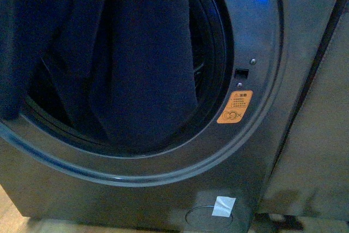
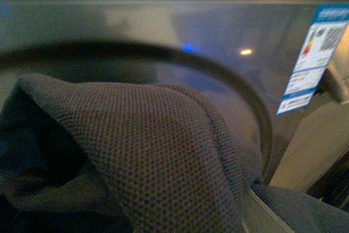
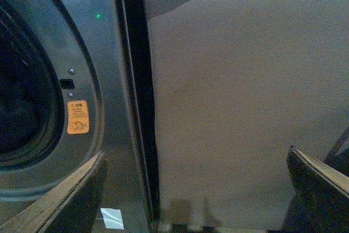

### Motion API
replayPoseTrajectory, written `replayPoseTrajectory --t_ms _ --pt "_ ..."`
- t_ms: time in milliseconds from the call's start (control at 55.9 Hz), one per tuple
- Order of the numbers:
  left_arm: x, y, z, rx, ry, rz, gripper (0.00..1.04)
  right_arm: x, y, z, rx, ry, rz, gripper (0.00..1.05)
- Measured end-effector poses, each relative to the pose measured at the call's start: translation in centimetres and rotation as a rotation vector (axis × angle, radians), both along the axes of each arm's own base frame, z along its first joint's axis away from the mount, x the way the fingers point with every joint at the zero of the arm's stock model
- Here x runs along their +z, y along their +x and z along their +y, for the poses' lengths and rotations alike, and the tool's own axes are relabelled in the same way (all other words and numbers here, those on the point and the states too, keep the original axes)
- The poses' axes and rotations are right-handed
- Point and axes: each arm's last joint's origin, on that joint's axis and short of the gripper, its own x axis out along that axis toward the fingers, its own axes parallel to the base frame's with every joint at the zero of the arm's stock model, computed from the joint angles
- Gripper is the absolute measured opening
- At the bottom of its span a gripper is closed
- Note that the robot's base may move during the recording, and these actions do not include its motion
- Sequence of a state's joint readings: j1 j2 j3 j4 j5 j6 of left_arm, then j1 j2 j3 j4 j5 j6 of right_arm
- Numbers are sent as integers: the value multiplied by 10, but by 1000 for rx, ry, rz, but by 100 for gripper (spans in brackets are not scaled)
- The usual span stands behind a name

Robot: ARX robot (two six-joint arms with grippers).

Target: Collect clothes from washing machine

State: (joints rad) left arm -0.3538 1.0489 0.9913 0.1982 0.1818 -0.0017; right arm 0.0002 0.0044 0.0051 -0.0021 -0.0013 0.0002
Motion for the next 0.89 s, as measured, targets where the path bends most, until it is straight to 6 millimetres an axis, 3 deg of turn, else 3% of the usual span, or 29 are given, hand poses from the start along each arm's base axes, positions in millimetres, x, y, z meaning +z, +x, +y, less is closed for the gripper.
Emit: replayPoseTrajectory --t_ms 304,412,716,895 --pt "76 -13 -39 -125 -6 -156 5 0 0 0 0 0 0 97" --pt "103 -13 -68 -210 -1 -182 5 0 0 0 0 0 0 97" --pt "141 2 -110 -291 6 -197 5 0 0 0 0 0 0 97" --pt "170 6 -117 -315 3 -227 5 0 0 0 0 0 0 97"
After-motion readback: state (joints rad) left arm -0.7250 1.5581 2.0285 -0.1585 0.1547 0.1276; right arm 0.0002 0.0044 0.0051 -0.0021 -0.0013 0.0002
